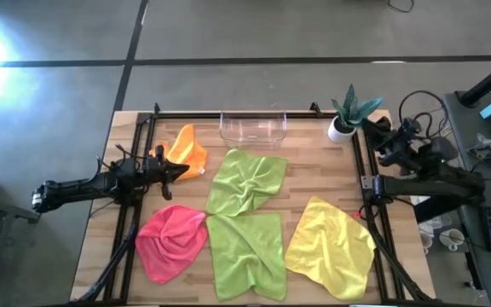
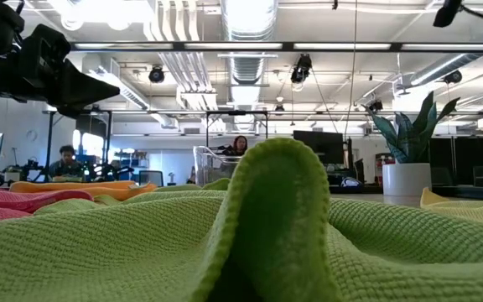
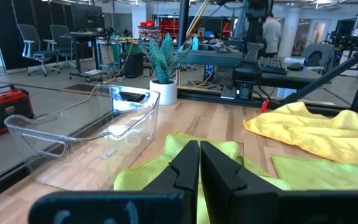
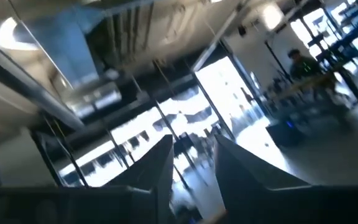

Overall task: Fold microfiber towels
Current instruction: Fold the top green microfiber towel on the table

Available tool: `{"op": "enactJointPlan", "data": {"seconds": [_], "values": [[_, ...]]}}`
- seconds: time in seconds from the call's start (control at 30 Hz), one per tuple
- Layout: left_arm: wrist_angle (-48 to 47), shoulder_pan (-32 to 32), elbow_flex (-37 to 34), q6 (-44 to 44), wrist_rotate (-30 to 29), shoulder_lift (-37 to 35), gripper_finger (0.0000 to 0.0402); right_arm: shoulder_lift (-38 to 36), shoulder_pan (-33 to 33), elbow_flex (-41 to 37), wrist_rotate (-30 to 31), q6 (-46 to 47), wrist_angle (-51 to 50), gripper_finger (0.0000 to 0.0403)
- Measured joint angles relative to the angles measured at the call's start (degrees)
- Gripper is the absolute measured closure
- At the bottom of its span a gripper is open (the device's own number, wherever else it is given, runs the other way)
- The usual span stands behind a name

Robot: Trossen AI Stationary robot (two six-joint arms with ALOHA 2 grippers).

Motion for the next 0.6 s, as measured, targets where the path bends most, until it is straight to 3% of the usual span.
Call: {"op": "enactJointPlan", "data": {"seconds": [0.13, 0.3, 0.5, 0.6], "values": [[0.0, 0.0, 0.0, 0.0, 0.0, 0.0, 0.0402, 5.9, 0.0, 10.3, 0.0, -1.5, -19.5, 0.0298], [0.0, 0.0, 0.0, 0.0, 0.0, 0.0, 0.0402, 13.1, 0.0, 19.1, -0.2, -2.2, -34.9, 0.0298], [0.0, 0.0, 0.0, -0.1, 0.0, 0.0, 0.0402, 20.2, 0.0, 22.1, -5.1, -4.0, -47.1, 0.0298], [0.0, 0.0, 0.0, -0.1, 0.0, 0.0, 0.0402, 22.7, 0.0, 20.0, -7.6, -3.5, -47.2, 0.0298]]}}
